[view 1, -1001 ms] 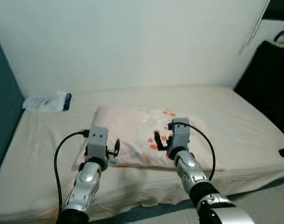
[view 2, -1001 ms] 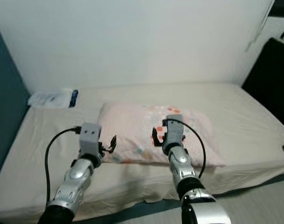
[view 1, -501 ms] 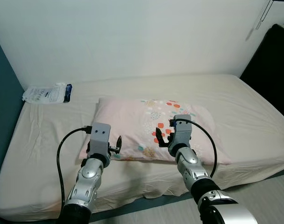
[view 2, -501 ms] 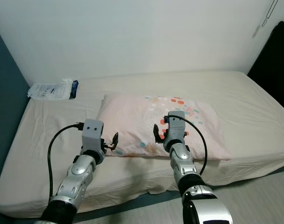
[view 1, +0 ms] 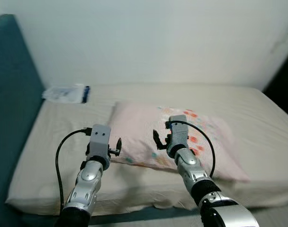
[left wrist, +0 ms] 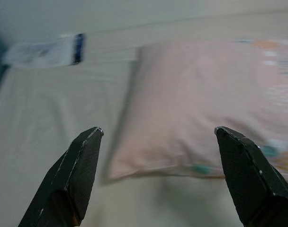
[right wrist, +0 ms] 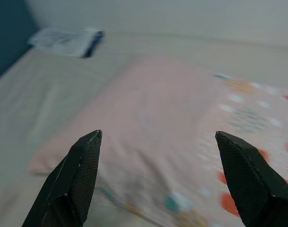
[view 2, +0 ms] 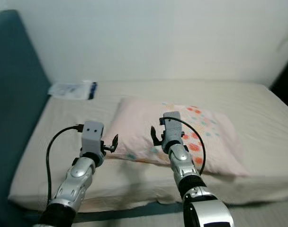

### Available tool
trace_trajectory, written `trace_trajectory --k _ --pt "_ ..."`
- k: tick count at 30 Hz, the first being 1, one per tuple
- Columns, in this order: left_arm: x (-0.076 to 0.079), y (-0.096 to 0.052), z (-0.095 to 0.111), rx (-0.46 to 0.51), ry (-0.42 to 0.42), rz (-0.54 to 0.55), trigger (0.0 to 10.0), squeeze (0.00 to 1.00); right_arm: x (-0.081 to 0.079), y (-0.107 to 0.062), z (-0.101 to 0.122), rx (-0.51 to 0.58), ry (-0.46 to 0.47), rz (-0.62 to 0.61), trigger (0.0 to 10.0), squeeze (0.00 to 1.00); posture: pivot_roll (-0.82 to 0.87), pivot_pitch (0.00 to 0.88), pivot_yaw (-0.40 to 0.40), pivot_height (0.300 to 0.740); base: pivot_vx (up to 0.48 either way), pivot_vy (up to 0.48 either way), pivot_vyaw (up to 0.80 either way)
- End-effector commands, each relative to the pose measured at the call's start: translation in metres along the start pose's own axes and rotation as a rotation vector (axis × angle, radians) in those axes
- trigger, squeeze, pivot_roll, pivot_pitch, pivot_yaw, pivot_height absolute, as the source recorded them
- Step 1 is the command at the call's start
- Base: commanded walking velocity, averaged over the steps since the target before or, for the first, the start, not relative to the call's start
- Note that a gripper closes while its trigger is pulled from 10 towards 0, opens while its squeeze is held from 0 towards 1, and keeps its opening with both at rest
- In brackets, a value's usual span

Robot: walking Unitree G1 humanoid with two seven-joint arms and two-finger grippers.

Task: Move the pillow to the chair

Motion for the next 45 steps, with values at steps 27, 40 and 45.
trace_trajectory --k 27,40,45 --pt "0.0018 -0.0019 -0.0028 -0.013 0.029 -0.012 10.0 0.0 0.0001 -0.003 -0.0044 0.011 0.053 0.009 10.0 0.0 0.01 0.0 -0.063 0.74 0.0 -0.182 0.15" --pt "0.008 -0.0014 -0.0054 -0.051 -0.035 -0.069 10.0 0.0 0.0003 -0.0044 -0.0067 0.012 0.059 0.006 10.0 0.0 0.01 0.0 -0.054 0.74 0.0 0.152 0.0" --pt "0.0063 -0.0009 -0.0053 -0.05 -0.036 -0.05 10.0 0.0 0.0 -0.0041 -0.0061 0.013 0.064 0.007 10.0 0.0 0.01 0.0 -0.053 0.74 0.0 0.281 0.0"
Point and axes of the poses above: a point about 5 cm out from each wrist's last joint towards the gripper, its own y axis pointing out of the wrist towards the gripper, its own z axis along the axis of the wrist's last joint, x = y × z, the point moved 1 cm from there along y, pointing out of the wrist towards the gripper, and after that the axes turned 9 degrees about y, right-handed, at the moved point
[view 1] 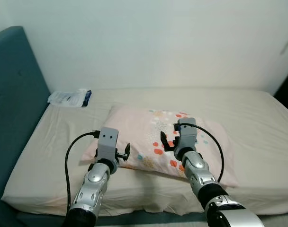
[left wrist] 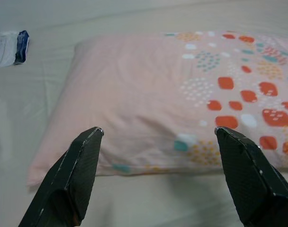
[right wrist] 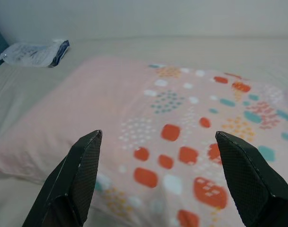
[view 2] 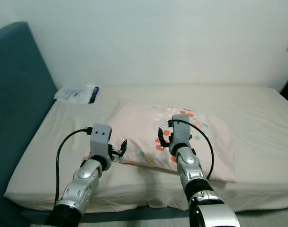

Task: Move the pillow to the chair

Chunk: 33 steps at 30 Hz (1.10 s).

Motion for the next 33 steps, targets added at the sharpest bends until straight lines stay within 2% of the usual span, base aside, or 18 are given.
trace_trajectory --k 1,6,21,23,27,31,33 --pt "-0.008 -0.001 -0.004 -0.013 0.011 0.028 10.0 0.0 -0.009 0.001 -0.001 0.0 0.02 0.022 10.0 0.0 0.01 0.0 -0.053 0.74 0.0 0.0 0.0" --pt "-0.01 0.0 -0.002 -0.017 0.03 0.041 10.0 0.0 -0.008 0.002 0.0 0.004 0.029 0.019 10.0 0.0 0.01 0.0 -0.05 0.74 0.0 0.0 0.0" --pt "-0.011 0.002 0.001 0.002 0.01 0.052 10.0 0.0 -0.004 0.002 0.003 0.006 0.04 -0.004 10.0 0.0 0.0 0.0 -0.04 0.74 0.0 0.0 0.0" --pt "-0.011 0.003 0.001 0.001 0.013 0.054 10.0 0.0 0.001 0.003 0.008 0.033 0.075 -0.036 10.0 0.0 0.0 0.0 -0.04 0.74 0.0 0.0 0.0" --pt "-0.015 0.003 0.0 -0.005 0.026 0.07 10.0 0.0 0.009 0.002 0.012 0.05 0.077 -0.062 10.0 0.0 0.0 0.0 -0.051 0.74 0.0 0.0 0.0" --pt "-0.019 0.0 -0.005 -0.015 0.015 0.084 10.0 0.0 0.022 -0.002 0.005 -0.008 0.055 -0.091 10.0 0.0 0.0 0.0 -0.065 0.74 0.0 0.0 0.0" --pt "-0.02 -0.001 -0.005 -0.016 0.011 0.086 10.0 0.0 0.024 -0.002 0.004 -0.015 0.057 -0.094 10.0 0.0 0.0 0.0 -0.066 0.74 0.0 0.0 0.0"
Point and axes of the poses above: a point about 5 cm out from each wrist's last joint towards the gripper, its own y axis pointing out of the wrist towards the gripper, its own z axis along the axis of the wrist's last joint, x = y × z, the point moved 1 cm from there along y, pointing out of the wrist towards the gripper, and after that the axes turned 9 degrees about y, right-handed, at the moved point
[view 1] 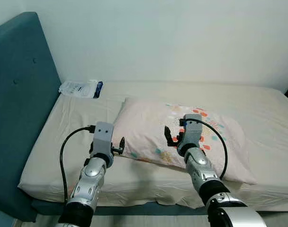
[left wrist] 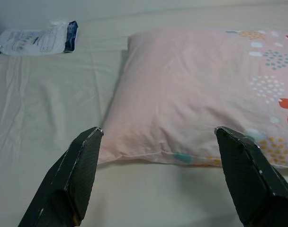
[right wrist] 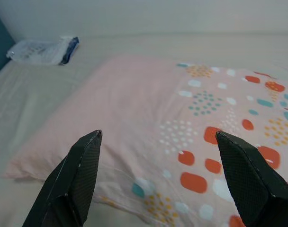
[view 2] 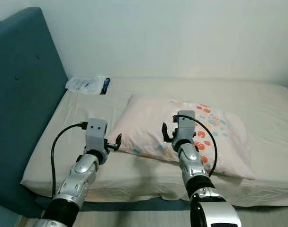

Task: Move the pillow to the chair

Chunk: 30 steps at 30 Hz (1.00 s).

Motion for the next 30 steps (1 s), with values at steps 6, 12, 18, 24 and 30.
trace_trajectory --k 6,12,18,24,30 --pt "-0.0055 -0.0044 -0.0087 -0.019 -0.019 0.025 10.0 0.0 0.0048 -0.0017 -0.0043 -0.025 0.032 -0.006 10.0 0.0 0.0 0.0 -0.081 0.712 0.0 0.0 0.0" --pt "-0.0044 -0.0046 -0.0087 -0.02 -0.025 0.028 10.0 0.0 0.0039 -0.0002 -0.0019 -0.023 0.032 -0.007 10.0 0.0 0.01 0.0 -0.086 0.687 0.0 0.0 0.0" --pt "-0.0031 -0.0048 -0.009 -0.021 -0.027 0.027 10.0 0.0 0.0042 0.0002 -0.0014 -0.025 0.039 -0.011 10.0 0.0 0.0 0.0 -0.085 0.672 0.0 0.0 0.0" --pt "-0.001 -0.004 -0.0084 -0.019 -0.024 0.025 10.0 0.0 0.0055 -0.0001 -0.002 -0.029 0.042 -0.015 10.0 0.0 0.0 0.0 -0.086 0.647 0.0 0.0 0.0" --pt "-0.0006 -0.0041 -0.0085 -0.018 -0.022 0.023 10.0 0.0 0.0059 -0.0002 -0.0017 -0.028 0.039 -0.014 10.0 0.0 0.0 0.0 -0.085 0.627 0.0 0.0 0.0"
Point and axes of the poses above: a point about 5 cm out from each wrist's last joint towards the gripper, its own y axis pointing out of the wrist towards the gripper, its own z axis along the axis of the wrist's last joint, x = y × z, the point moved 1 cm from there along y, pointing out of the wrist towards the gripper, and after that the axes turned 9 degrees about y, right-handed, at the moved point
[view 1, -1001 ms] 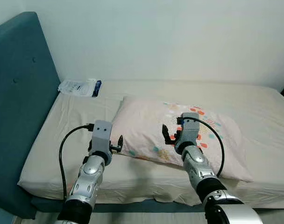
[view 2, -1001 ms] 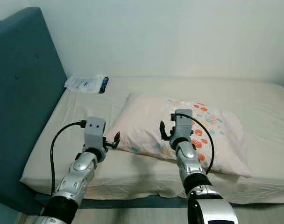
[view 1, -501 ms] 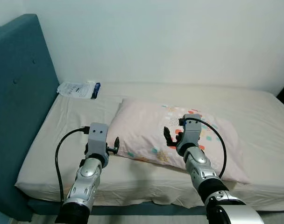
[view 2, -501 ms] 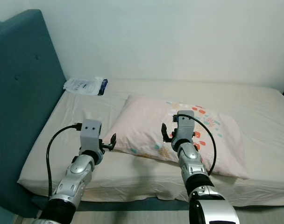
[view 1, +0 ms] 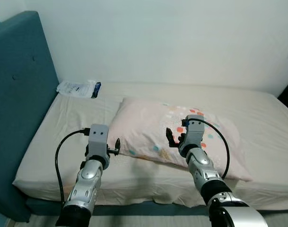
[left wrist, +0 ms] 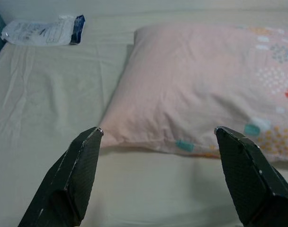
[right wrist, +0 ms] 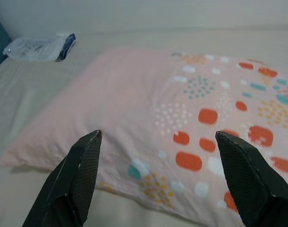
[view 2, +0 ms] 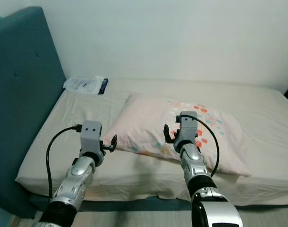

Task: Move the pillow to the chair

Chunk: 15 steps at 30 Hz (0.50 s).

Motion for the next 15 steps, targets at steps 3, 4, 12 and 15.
trace_trajectory --k 3,4,12,15 --pt "0.0012 -0.0014 -0.004 -0.012 0.001 0.0 10.0 0.0 0.0036 -0.0014 -0.0037 -0.018 0.006 -0.012 10.0 0.0 0.01 0.0 -0.084 0.622 0.0 0.0 0.0" --pt "0.0012 -0.0014 -0.004 -0.012 0.001 0.0 10.0 0.0 0.0036 -0.0014 -0.0037 -0.018 0.006 -0.012 10.0 0.0 0.01 0.0 -0.084 0.622 0.0 0.0 0.0" --pt "0.0011 -0.0008 -0.0023 -0.006 0.008 -0.011 10.0 0.0 0.0048 -0.0019 -0.0011 0.007 0.018 -0.014 10.0 0.0 0.01 0.0 -0.074 0.612 0.0 0.0 0.0" --pt "0.0009 -0.0005 -0.0017 -0.004 0.009 -0.011 10.0 0.0 0.0047 -0.0019 -0.0005 0.013 0.021 -0.012 10.0 0.0 0.01 0.0 -0.073 0.612 0.0 0.0 0.0"
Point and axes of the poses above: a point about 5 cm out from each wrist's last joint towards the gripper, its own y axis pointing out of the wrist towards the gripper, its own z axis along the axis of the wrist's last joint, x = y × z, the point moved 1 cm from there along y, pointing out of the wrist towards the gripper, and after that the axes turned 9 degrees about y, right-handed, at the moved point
